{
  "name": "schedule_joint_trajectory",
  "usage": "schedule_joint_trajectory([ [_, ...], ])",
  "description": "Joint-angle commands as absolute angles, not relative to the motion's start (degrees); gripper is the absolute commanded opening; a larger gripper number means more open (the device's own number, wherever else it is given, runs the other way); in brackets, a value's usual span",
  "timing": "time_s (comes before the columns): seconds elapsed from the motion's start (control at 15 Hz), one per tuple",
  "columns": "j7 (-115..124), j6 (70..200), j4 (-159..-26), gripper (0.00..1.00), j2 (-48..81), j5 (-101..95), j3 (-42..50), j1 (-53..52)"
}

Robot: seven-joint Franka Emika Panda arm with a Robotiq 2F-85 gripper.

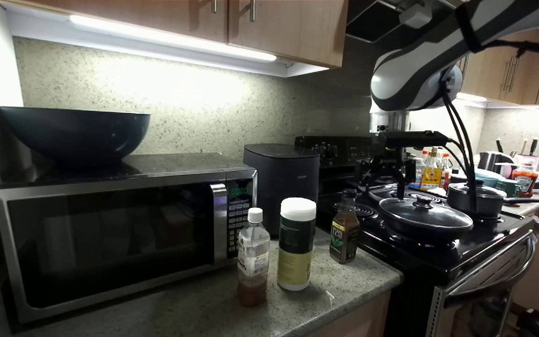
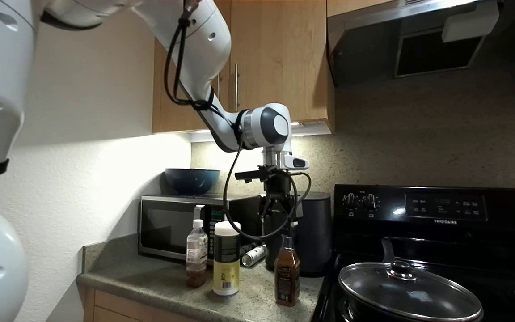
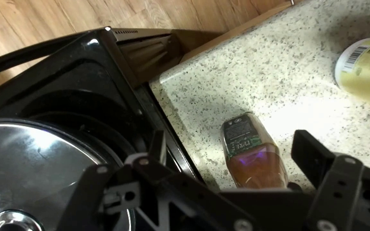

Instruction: Move the glass bottle backwards and move the container on the right to the right then move the glass bottle forwards.

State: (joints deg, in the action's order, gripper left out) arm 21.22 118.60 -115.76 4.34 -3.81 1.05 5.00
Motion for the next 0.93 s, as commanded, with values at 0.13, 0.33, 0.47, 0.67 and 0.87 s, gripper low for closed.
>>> schedule_joint_trajectory([
  [0.13,20.5,118.5,-113.0,1.00,7.6,-3.6,2.7,4.0],
  [0.33,15.1,119.2,-111.8,1.00,8.9,-2.8,2.1,3.9],
  [0.47,10.8,118.5,-110.0,1.00,10.7,-2.1,1.8,3.7],
  [0.67,6.7,118.2,-107.4,1.00,12.8,-2.0,1.7,3.4],
  [0.87,3.8,118.5,-104.5,1.00,14.7,-2.2,1.7,3.2],
])
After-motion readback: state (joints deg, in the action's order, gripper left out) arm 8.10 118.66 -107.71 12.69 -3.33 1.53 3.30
